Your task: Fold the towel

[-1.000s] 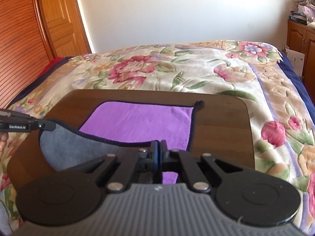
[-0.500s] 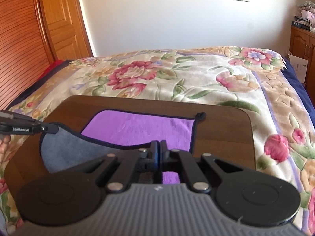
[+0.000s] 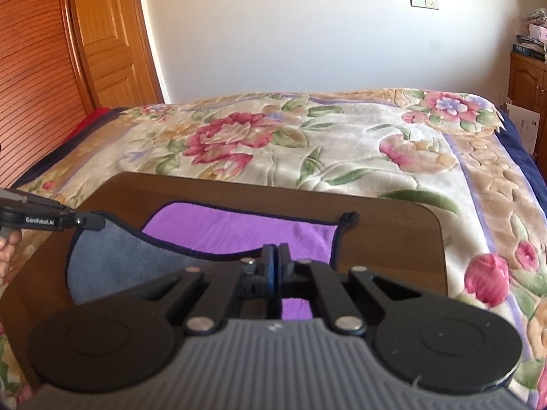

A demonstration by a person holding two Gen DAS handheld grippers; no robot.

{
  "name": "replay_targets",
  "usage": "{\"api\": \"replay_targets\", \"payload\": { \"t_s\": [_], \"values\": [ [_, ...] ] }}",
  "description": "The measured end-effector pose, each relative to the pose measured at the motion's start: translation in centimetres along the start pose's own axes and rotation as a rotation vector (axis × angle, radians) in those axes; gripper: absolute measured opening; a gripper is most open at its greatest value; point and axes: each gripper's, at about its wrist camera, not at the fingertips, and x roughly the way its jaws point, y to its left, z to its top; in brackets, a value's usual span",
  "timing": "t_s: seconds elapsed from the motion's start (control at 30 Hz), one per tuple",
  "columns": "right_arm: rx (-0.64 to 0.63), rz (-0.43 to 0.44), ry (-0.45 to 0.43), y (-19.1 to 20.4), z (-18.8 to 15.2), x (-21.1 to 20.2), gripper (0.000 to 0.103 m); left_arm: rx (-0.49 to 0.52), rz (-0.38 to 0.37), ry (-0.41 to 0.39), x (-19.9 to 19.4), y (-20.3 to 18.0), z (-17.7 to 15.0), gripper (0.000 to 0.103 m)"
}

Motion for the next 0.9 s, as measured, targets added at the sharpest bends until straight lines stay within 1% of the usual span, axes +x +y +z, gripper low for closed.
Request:
{"api": "replay_targets", "payload": {
  "t_s": [0.53, 0.9],
  "values": [
    [-0.035, -0.011, -0.018, -0.8, 2.0, 1.7, 0.003, 0.001, 0.006, -0.019, 1.5, 0.5, 2.2, 0.002],
    [-0.034, -0.022, -0.022, -1.8, 2.6, 3.0, 0.003, 0.002, 0.014, -0.035, 2.7, 0.6, 3.6, 0.002]
  ]
}}
